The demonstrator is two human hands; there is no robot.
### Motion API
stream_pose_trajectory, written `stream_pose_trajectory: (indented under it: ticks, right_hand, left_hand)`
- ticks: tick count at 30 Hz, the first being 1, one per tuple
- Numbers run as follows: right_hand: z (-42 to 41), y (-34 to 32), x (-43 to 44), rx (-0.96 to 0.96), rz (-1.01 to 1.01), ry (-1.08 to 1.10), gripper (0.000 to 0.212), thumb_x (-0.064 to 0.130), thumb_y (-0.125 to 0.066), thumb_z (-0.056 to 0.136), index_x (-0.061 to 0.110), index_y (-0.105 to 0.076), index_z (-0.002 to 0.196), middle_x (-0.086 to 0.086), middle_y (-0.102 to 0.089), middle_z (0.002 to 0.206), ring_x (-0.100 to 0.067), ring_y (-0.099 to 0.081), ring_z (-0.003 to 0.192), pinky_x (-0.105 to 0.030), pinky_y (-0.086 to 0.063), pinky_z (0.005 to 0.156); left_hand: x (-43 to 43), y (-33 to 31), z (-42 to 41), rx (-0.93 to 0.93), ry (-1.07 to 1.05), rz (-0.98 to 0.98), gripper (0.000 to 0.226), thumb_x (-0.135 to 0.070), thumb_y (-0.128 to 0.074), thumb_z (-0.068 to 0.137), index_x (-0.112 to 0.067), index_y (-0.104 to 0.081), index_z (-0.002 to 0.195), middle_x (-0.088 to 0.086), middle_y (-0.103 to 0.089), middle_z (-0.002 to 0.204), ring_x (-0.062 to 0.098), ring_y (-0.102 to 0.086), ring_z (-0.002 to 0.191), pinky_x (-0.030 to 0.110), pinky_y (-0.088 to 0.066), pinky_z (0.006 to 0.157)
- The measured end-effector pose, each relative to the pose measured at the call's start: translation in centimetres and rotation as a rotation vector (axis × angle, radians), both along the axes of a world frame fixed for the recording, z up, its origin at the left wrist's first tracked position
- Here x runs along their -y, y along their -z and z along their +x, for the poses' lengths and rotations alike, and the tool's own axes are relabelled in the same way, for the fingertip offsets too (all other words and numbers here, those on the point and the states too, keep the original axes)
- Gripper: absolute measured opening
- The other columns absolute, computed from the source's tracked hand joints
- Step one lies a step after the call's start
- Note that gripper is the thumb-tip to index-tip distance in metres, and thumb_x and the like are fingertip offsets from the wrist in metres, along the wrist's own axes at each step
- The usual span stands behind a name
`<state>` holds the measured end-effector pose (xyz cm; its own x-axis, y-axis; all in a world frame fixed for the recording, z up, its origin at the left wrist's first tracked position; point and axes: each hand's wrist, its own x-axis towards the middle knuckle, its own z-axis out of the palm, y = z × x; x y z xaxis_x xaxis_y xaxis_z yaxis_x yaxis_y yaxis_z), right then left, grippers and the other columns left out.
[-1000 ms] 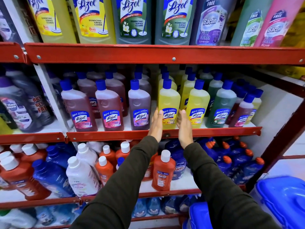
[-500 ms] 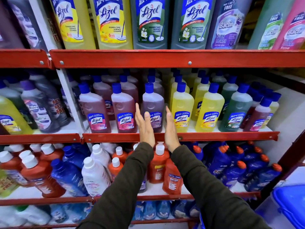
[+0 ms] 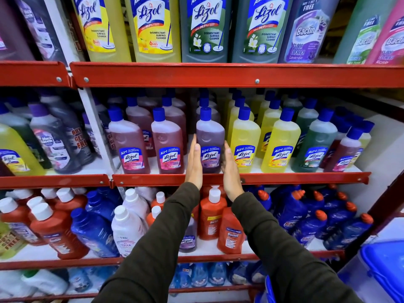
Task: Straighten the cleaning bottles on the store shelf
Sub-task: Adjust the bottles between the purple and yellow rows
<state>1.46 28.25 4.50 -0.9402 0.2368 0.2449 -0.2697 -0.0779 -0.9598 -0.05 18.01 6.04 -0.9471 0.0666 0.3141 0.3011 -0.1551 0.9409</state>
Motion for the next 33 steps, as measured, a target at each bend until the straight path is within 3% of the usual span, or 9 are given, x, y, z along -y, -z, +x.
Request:
stream_pose_trajectory:
  ticks: [6,10,14,15,18,20,23,26,33]
  right_hand:
    - [-0.2,0.2,-0.6,-0.002,0.034,-0.028,0.082,0.077,-0.035,0.091,0.033,-0.033,0.160,0.004,-0.047,0.162,-0.010,-0.049,0.146,-0.026,-0.047,0.113]
    - [-0.6,0.8,-0.2,-0.021,0.067,0.054,0.081,0.081,-0.035,0.090,0.035,-0.038,0.156,0.004,-0.046,0.161,-0.012,-0.045,0.148,-0.041,-0.041,0.122]
    - [0.2,1.4,1.0,-0.124,0.092,0.396,0.042,0.044,-0.037,0.107,0.019,-0.061,0.133,-0.011,-0.056,0.139,-0.004,-0.052,0.127,-0.012,-0.042,0.106]
    - [0.6,1.4,1.3,-0.164,0.081,0.451,0.038,0.038,-0.036,0.108,0.017,-0.063,0.125,-0.012,-0.059,0.131,-0.007,-0.054,0.121,-0.012,-0.042,0.102]
    - [0.8,1.7,2.8,-0.235,0.059,0.430,0.043,0.044,-0.035,0.104,0.016,-0.067,0.113,-0.011,-0.067,0.114,-0.024,-0.064,0.110,-0.042,-0.054,0.094]
    - [0.4,2.2,4.2,-0.217,0.046,0.298,0.046,0.047,-0.038,0.103,0.017,-0.069,0.117,-0.007,-0.071,0.117,-0.030,-0.068,0.111,-0.050,-0.057,0.095]
    - [0.0,2.0,6.8,-0.133,0.086,0.063,0.058,0.061,-0.036,0.096,0.026,-0.063,0.134,0.000,-0.064,0.142,-0.020,-0.058,0.136,-0.045,-0.046,0.117]
    - [-0.7,1.2,8.7,-0.004,0.132,-0.076,0.086,0.075,-0.032,0.086,0.025,-0.042,0.155,0.009,-0.041,0.162,-0.010,-0.036,0.153,-0.040,-0.026,0.130]
    - [-0.8,0.5,9.5,0.058,0.034,-0.148,0.068,0.062,-0.034,0.101,0.030,-0.032,0.161,0.005,-0.046,0.161,-0.007,-0.049,0.145,-0.025,-0.043,0.116]
  left_hand:
    - [-0.1,0.3,-0.2,-0.024,0.015,0.010,0.089,-0.077,-0.032,0.086,-0.033,-0.019,0.161,0.000,-0.031,0.167,0.013,-0.040,0.147,0.040,-0.037,0.121]
    - [0.1,1.1,-0.5,-0.030,-0.040,-0.043,0.079,-0.075,-0.030,0.092,-0.034,-0.025,0.160,0.001,-0.032,0.166,0.012,-0.038,0.147,0.040,-0.035,0.121]
    - [0.9,2.5,0.4,-0.195,-0.280,-0.109,0.050,-0.052,-0.034,0.103,-0.028,-0.049,0.145,0.001,-0.051,0.148,0.009,-0.046,0.139,0.046,-0.039,0.118]
    - [1.5,2.6,0.8,-0.263,-0.357,-0.120,0.045,-0.044,-0.035,0.105,-0.025,-0.054,0.140,0.003,-0.054,0.142,0.008,-0.048,0.135,0.047,-0.041,0.115]
    - [3.5,2.5,1.2,-0.406,-0.550,-0.143,0.042,-0.035,-0.038,0.105,-0.017,-0.059,0.137,0.009,-0.054,0.138,0.014,-0.049,0.132,0.049,-0.040,0.113]
    - [4.9,2.5,0.7,-0.406,-0.611,-0.115,0.047,-0.036,-0.040,0.103,-0.015,-0.052,0.143,0.008,-0.048,0.145,0.022,-0.044,0.138,0.050,-0.035,0.117]
    - [6.7,2.1,0.2,-0.257,-0.522,-0.074,0.064,-0.051,-0.039,0.099,-0.026,-0.027,0.157,0.011,-0.030,0.163,0.023,-0.027,0.151,0.052,-0.026,0.124]
    - [8.2,1.6,-0.2,-0.030,-0.309,-0.067,0.082,-0.071,-0.032,0.090,-0.037,-0.010,0.161,0.006,-0.013,0.172,0.019,-0.018,0.155,0.047,-0.019,0.127]
    - [9.7,1.6,-0.5,0.017,-0.127,-0.136,0.073,-0.068,-0.033,0.097,-0.041,-0.010,0.161,0.002,-0.023,0.170,0.011,-0.036,0.144,0.043,-0.030,0.123]
